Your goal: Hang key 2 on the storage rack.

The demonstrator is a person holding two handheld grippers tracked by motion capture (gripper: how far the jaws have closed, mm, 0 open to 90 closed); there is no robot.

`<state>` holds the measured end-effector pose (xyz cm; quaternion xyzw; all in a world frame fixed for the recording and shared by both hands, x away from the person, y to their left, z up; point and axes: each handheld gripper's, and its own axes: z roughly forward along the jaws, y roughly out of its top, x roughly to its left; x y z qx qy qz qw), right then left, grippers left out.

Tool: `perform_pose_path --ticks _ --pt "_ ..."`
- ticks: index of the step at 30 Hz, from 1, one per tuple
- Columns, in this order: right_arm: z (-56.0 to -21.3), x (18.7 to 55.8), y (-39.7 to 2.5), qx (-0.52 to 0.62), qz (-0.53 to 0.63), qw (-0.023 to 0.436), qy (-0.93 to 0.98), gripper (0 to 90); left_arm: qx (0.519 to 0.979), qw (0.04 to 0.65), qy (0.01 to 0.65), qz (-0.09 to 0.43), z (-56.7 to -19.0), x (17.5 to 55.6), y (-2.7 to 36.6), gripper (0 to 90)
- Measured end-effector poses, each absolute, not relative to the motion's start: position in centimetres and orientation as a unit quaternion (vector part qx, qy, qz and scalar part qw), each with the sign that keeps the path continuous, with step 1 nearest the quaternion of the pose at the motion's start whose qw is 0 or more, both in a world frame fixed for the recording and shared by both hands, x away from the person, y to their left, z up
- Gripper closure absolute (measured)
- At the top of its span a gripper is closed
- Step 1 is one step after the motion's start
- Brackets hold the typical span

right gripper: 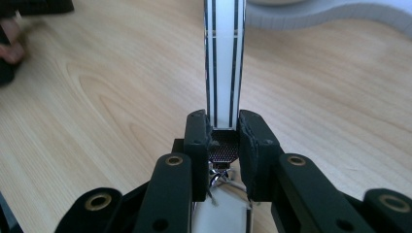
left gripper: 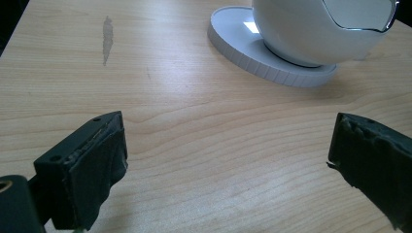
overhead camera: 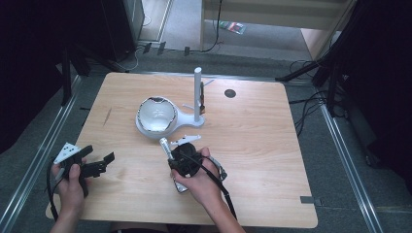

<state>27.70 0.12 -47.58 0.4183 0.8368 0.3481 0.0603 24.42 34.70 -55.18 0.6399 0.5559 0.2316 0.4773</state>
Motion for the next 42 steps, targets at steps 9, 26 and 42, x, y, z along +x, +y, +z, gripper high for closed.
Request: perform_pose_path --ticks 9,26,42 --pt "-46.7 27.9 -1.4 0.411 0.408 0.079 0.811 76.0 0.640 0.476 0.556 0.232 -55.2 24.4 34.7 1.1" --pt "-45.1 29.1 -3.8 0.407 0.482 0.112 0.768 76.0 0.640 0.476 0.556 0.233 -55.2 24.4 34.6 1.1" --pt "-45.4 31.3 -5.7 0.402 0.528 0.108 0.740 75.9 0.641 0.476 0.556 0.234 -55.2 24.4 34.6 1.1"
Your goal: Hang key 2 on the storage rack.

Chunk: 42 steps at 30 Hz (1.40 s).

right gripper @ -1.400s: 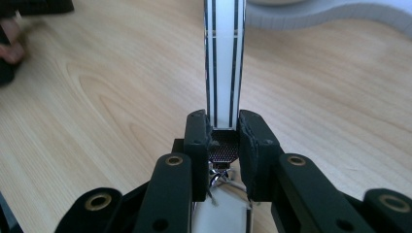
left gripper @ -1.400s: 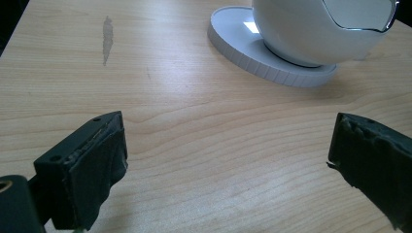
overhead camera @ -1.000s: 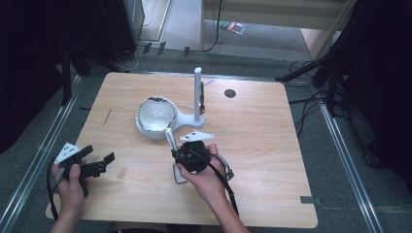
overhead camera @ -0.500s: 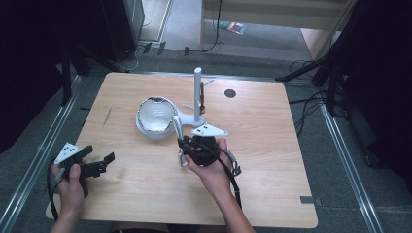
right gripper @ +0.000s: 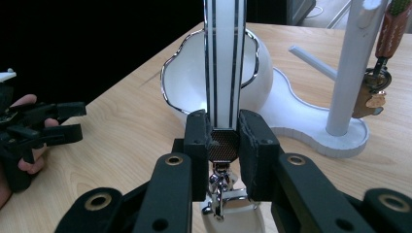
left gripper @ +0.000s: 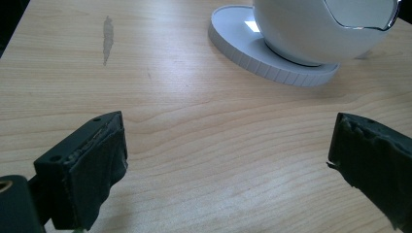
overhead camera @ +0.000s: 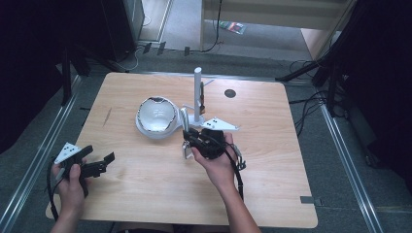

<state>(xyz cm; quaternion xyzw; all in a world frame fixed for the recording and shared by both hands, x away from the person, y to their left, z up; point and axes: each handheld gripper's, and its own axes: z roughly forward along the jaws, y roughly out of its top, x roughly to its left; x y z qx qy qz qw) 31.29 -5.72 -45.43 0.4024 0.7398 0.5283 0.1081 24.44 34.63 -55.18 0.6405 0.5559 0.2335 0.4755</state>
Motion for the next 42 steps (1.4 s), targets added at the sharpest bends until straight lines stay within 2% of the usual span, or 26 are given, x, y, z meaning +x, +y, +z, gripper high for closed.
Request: perform_pose_path --ticks 42 --pt "-47.3 36.3 -8.7 0.459 0.565 0.034 0.685 75.9 0.642 0.476 0.554 0.234 -55.2 24.3 34.6 1.1"
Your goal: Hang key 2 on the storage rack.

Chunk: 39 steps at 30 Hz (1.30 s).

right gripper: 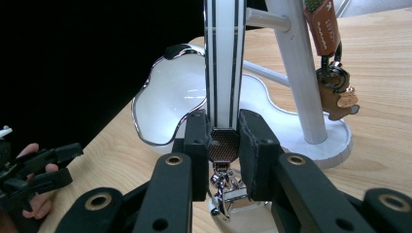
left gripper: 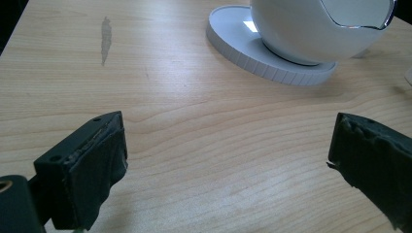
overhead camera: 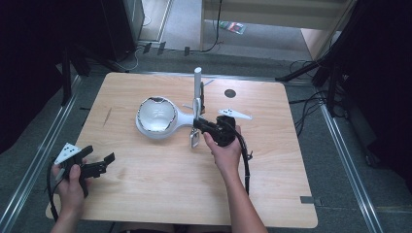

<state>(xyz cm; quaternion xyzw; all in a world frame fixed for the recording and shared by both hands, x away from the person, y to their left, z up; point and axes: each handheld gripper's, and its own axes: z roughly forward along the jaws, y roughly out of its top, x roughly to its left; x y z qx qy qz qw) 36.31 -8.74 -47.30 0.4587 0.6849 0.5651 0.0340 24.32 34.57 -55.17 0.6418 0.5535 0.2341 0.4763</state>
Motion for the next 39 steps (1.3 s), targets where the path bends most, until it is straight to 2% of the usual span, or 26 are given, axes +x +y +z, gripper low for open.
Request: perform_pose_path --ticks 18,32,39 --pt "-47.8 37.4 -9.7 0.465 0.576 -0.002 0.672 75.6 0.642 0.477 0.553 0.234 -55.2 24.3 34.6 1.2" --pt "-49.3 39.3 -10.9 0.482 0.599 -0.069 0.636 74.5 0.642 0.477 0.552 0.235 -55.2 24.3 34.5 1.1" --pt "-49.4 39.3 -10.9 0.493 0.587 -0.037 0.641 74.3 0.642 0.477 0.552 0.234 -55.2 24.3 34.6 1.1"
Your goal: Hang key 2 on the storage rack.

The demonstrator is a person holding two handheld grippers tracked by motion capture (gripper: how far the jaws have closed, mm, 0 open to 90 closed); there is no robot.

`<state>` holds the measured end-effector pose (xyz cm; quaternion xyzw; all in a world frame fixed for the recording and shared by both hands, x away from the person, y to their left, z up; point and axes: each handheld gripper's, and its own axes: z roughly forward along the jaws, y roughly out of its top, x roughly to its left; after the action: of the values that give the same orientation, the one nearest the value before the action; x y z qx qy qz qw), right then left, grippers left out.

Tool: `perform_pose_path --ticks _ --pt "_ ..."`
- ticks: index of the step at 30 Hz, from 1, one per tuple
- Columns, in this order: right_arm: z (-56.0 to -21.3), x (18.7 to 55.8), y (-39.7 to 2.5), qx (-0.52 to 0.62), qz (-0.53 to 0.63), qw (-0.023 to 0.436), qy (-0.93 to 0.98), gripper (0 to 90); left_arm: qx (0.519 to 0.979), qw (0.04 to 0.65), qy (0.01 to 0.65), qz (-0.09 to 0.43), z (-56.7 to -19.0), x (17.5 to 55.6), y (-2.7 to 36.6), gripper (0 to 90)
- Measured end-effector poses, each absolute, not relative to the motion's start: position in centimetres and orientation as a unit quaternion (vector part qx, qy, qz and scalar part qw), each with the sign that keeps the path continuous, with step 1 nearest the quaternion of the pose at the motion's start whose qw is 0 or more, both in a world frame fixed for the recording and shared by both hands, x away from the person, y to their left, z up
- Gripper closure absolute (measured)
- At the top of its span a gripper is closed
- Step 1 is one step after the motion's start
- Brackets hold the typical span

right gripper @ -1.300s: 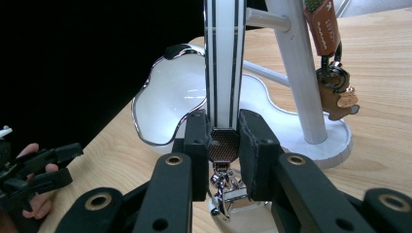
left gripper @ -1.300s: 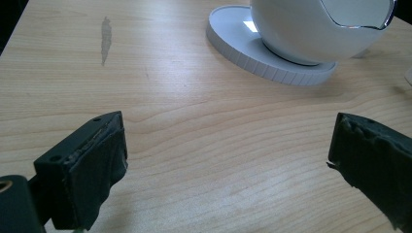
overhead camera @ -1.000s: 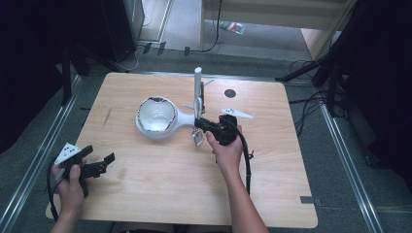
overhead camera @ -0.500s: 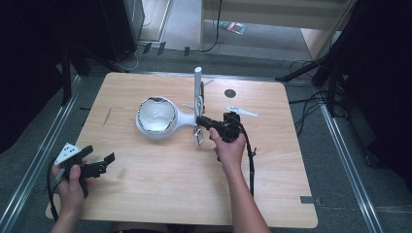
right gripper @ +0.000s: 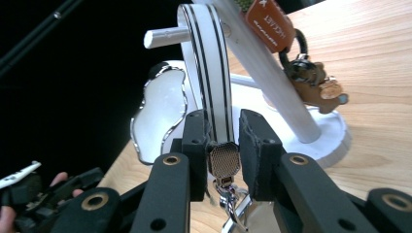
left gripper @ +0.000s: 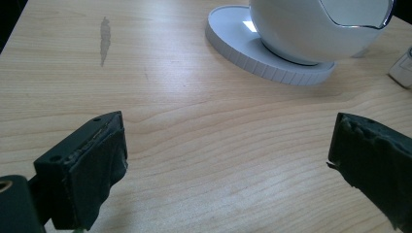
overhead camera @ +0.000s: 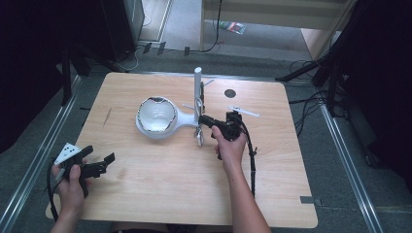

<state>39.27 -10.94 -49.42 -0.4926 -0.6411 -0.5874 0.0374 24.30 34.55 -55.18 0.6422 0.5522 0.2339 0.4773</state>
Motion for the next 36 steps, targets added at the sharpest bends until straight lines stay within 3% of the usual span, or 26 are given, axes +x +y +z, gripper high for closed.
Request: perform_pose_path --ticks 3,11,14,23,28,31,36 --pt "-49.1 38.9 -10.9 -0.492 -0.579 0.012 -0.650 75.6 0.643 0.477 0.552 0.233 -55.2 24.3 34.6 1.1" --pt "-48.3 37.9 -11.0 -0.482 -0.560 -0.048 -0.672 67.9 0.646 0.474 0.551 0.233 -55.2 24.3 34.5 1.1" --pt "-48.1 37.3 -11.1 -0.470 -0.545 -0.096 -0.687 58.8 0.647 0.472 0.551 0.234 -55.2 24.4 34.5 1.1" --pt "-47.5 35.0 -11.8 -0.464 -0.494 -0.211 -0.705 17.0 0.648 0.471 0.550 0.235 -55.2 24.3 34.5 1.1" --pt "-47.6 34.0 -12.6 -0.461 -0.481 -0.213 -0.715 0.2 0.650 0.469 0.550 0.235 -55.1 24.3 34.4 1.1" --pt "-47.8 33.3 -13.3 -0.459 -0.486 -0.200 -0.716 0.0 0.648 0.470 0.552 0.233 -55.1 24.3 34.5 1.1" --pt "-48.3 32.1 -14.4 -0.461 -0.476 -0.220 -0.716 0.0 0.648 0.470 0.552 0.235 -55.1 24.3 34.5 1.1"
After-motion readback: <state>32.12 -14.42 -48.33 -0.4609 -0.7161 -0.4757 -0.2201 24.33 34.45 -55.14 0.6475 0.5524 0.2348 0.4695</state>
